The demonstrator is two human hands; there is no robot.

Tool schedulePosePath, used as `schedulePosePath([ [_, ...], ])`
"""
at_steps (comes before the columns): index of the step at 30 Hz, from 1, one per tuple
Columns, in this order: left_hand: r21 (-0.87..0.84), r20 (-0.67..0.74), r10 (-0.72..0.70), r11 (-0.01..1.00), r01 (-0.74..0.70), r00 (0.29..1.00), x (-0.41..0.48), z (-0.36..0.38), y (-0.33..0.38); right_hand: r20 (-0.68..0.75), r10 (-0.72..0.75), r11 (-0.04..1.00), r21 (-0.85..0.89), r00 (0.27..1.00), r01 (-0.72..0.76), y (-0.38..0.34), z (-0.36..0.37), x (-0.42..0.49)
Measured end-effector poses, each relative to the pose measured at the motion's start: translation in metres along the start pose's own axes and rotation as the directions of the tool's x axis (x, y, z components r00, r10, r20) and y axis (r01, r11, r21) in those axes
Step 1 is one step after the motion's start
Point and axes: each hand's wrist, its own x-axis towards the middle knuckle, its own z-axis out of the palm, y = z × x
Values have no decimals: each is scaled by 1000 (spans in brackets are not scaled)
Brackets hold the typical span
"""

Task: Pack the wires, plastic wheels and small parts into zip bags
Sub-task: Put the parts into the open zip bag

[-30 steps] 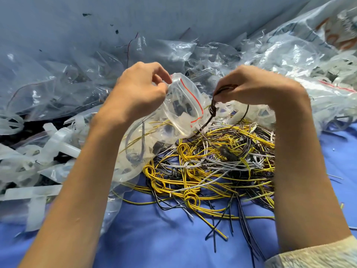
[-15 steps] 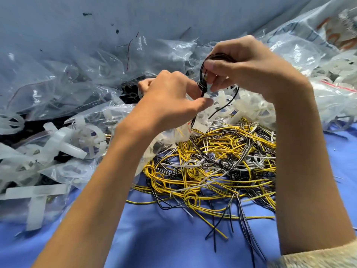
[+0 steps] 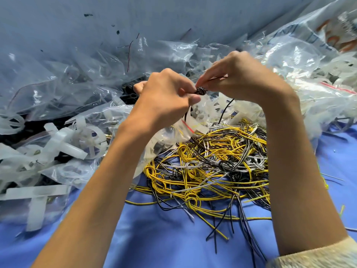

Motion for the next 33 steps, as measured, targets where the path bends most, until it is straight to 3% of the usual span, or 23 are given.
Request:
schedulePosePath([
  [7,-155,-88,-115,983,100,989,1,-4,5,-48,-53,997,56,997,56,-1,4,2],
  [15,-302,-174,-205,942,146,963,5,-6,-3,238,-38,965,262,970,-27,-8,1,-2],
  [18,-277,-193,-199,950,141,961,5,-4,-4,294,-105,982,179,950,53,-16,6,-3],
  [22,-248,-153,-189,958,147,970,5,-5,-5,254,-121,988,127,960,91,-15,10,1],
  [27,-190,-175,-185,970,151,967,6,-10,-7,216,-143,969,229,966,92,-11,9,-1],
  [33,-153,-62,-88,985,78,994,5,-14,-6,216,-172,956,270,961,111,-5,9,-1],
])
